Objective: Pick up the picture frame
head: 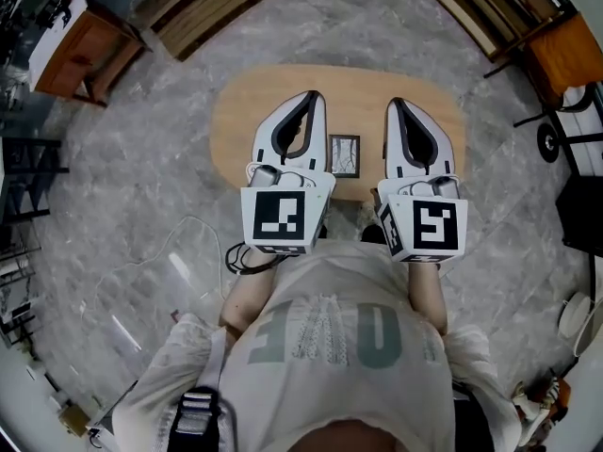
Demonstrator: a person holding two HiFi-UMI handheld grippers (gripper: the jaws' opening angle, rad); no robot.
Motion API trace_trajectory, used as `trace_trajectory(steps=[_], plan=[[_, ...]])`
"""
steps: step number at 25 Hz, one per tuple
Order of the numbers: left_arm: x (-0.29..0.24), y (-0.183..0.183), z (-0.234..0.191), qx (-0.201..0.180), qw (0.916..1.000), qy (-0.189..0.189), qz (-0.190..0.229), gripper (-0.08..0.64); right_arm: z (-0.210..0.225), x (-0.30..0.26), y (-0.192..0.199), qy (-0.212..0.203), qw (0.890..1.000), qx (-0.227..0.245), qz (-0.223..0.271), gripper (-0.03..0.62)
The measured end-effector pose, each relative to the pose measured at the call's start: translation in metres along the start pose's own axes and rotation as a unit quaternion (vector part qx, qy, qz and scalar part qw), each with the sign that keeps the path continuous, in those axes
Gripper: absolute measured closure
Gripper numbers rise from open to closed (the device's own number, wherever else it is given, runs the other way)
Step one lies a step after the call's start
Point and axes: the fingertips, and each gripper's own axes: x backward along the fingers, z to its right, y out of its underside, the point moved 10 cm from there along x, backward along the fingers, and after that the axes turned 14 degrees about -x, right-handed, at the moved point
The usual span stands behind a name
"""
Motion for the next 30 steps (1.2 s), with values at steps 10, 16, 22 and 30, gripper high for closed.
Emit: trace_trajectory(steps=[10,16,22,30], plan=[[-0.01,-0.02,0.032,-0.003,0.9996,-0.026,0.013,0.551,0.034,0.014,-0.013,-0.026,1.0,-0.005,0.006,0.588],[-0.024,-0.024,0.036,-0.007,0.9993,-0.031,0.017,0.551,0.051,0.012,-0.018,-0.021,1.0,-0.009,0.011,0.588],[-0.042,-0.01,0.042,-0.006,0.999,-0.036,0.024,0.551,0.07,-0.006,-0.016,-0.038,0.999,0.01,0.009,0.588],[-0.072,0.07,0.048,0.006,0.9994,-0.025,-0.023,0.551,0.103,-0.064,0.056,-0.048,0.999,-0.003,-0.015,0.588]])
